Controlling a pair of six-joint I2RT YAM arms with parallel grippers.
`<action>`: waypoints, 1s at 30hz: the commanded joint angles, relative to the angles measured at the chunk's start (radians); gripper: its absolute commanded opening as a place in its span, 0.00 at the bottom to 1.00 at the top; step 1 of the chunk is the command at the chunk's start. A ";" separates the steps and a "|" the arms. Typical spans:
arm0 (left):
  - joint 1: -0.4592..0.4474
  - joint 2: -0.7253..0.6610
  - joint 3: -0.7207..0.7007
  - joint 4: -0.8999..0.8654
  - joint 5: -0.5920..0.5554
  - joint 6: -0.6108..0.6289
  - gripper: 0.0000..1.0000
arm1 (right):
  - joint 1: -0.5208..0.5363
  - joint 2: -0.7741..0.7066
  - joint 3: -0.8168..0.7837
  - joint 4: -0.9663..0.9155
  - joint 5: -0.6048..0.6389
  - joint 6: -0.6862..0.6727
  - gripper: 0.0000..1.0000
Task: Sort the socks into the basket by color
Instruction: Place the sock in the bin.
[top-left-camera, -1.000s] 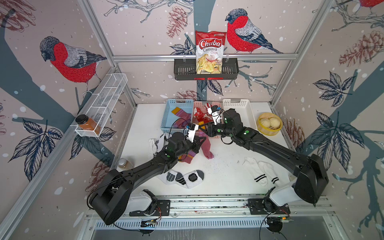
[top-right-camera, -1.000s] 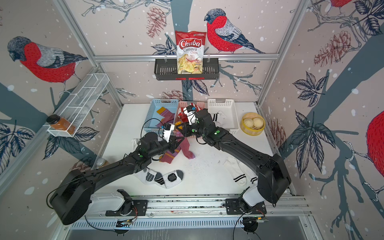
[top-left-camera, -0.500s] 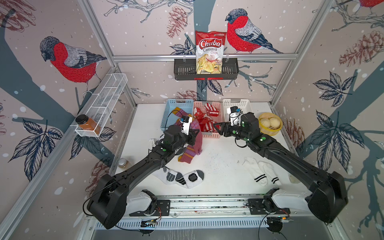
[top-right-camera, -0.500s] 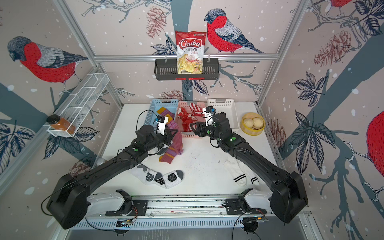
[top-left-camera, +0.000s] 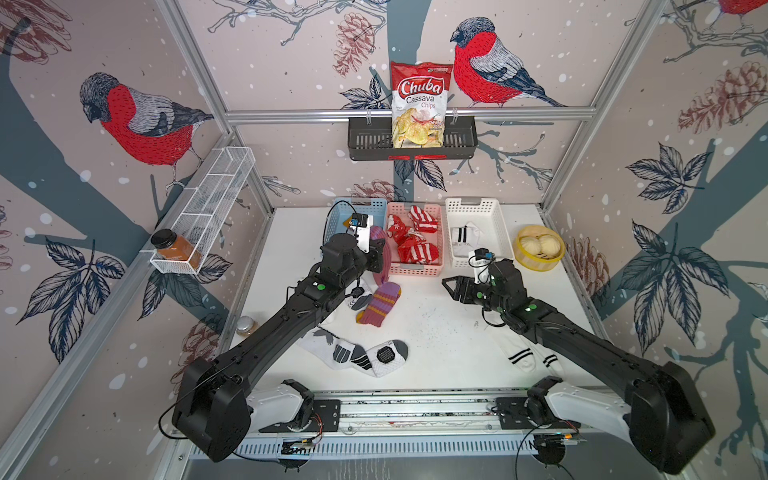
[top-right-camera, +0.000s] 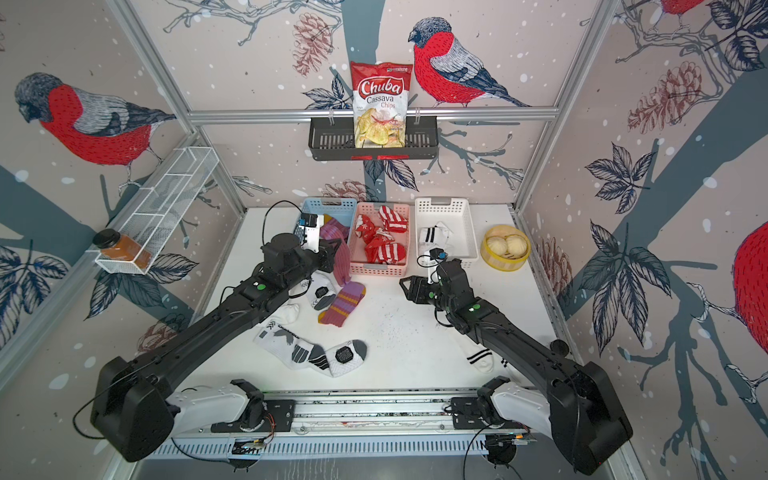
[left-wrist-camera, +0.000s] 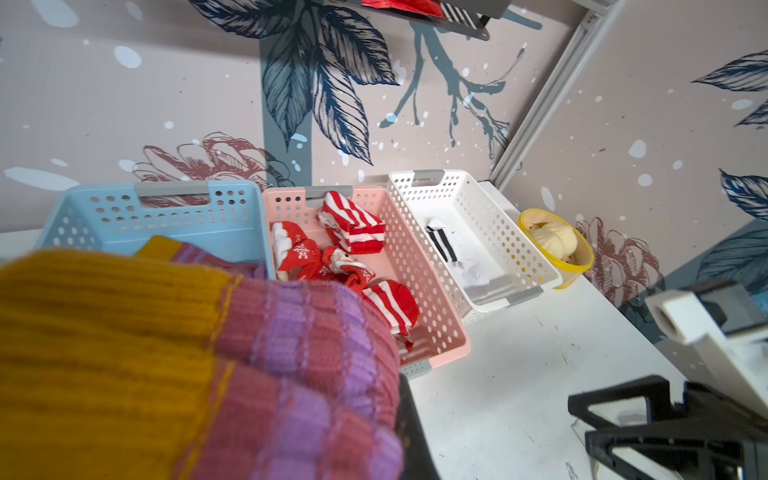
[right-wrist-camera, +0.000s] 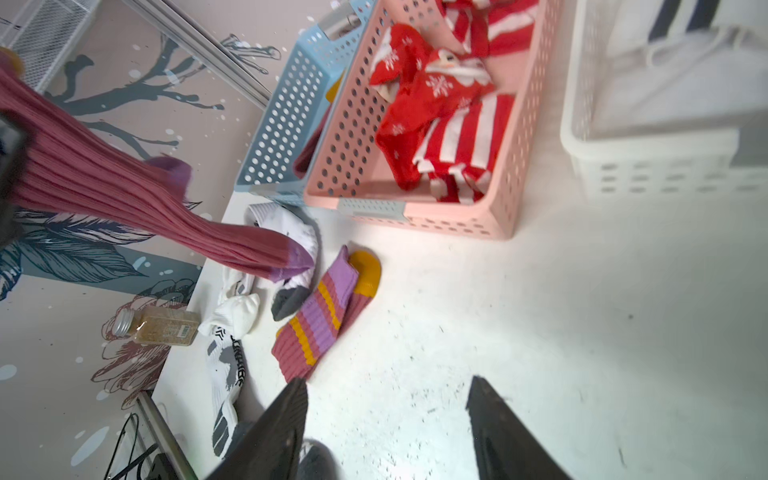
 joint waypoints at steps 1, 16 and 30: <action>0.003 -0.029 -0.015 0.036 -0.058 -0.037 0.00 | 0.010 0.005 -0.041 0.093 0.012 0.047 0.63; 0.162 0.227 0.316 -0.026 -0.001 0.036 0.00 | 0.057 -0.037 -0.136 0.110 0.048 0.070 0.62; 0.284 0.620 0.574 -0.043 0.131 0.077 0.00 | 0.074 -0.102 -0.189 0.092 0.074 0.091 0.62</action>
